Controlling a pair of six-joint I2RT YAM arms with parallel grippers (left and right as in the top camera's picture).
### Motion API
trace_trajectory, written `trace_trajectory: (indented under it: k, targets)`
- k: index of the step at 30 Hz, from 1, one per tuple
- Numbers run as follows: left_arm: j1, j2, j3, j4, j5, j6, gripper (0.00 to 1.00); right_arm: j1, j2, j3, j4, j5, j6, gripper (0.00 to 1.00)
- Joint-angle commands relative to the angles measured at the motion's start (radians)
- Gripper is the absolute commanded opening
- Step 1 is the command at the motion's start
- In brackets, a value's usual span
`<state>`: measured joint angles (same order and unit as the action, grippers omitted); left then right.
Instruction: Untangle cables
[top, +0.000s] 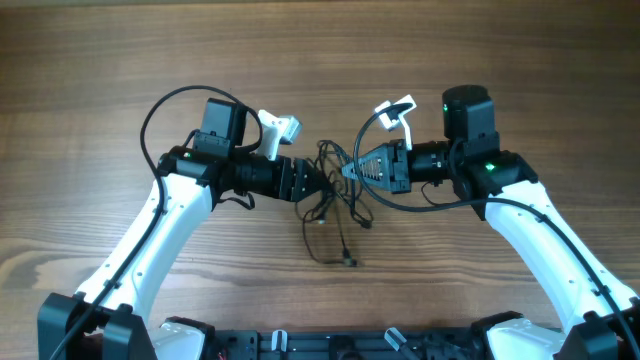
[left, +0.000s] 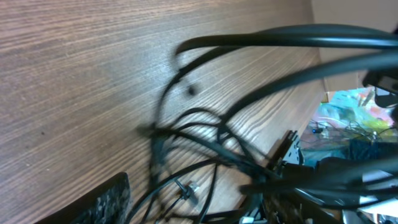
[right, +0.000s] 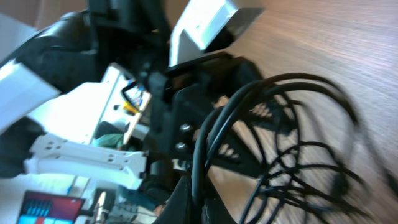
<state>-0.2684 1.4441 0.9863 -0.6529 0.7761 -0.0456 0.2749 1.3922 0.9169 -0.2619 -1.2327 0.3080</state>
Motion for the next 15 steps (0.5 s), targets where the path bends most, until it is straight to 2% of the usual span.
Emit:
trace_trajectory:
  k: [1, 2, 6, 11, 15]
  targets:
    - [-0.005, 0.010, -0.001, 0.044, -0.014, -0.022, 0.54, 0.002, 0.004, 0.011, 0.008, -0.097, -0.011, 0.04]
    - [-0.005, 0.010, -0.001, 0.051, -0.009, -0.023, 0.49, 0.002, 0.004, 0.011, 0.007, -0.096, -0.010, 0.04]
    - [-0.005, 0.010, -0.001, 0.086, 0.085, -0.074, 0.50, 0.002, 0.004, 0.011, 0.007, -0.051, 0.016, 0.04]
    - [-0.011, 0.010, -0.001, -0.015, 0.105, -0.058, 0.50, 0.002, 0.005, 0.011, 0.008, 0.095, 0.063, 0.04]
    - [-0.016, 0.010, -0.001, -0.083, 0.098, 0.008, 0.50, 0.002, 0.005, 0.011, 0.016, 0.163, 0.103, 0.04]
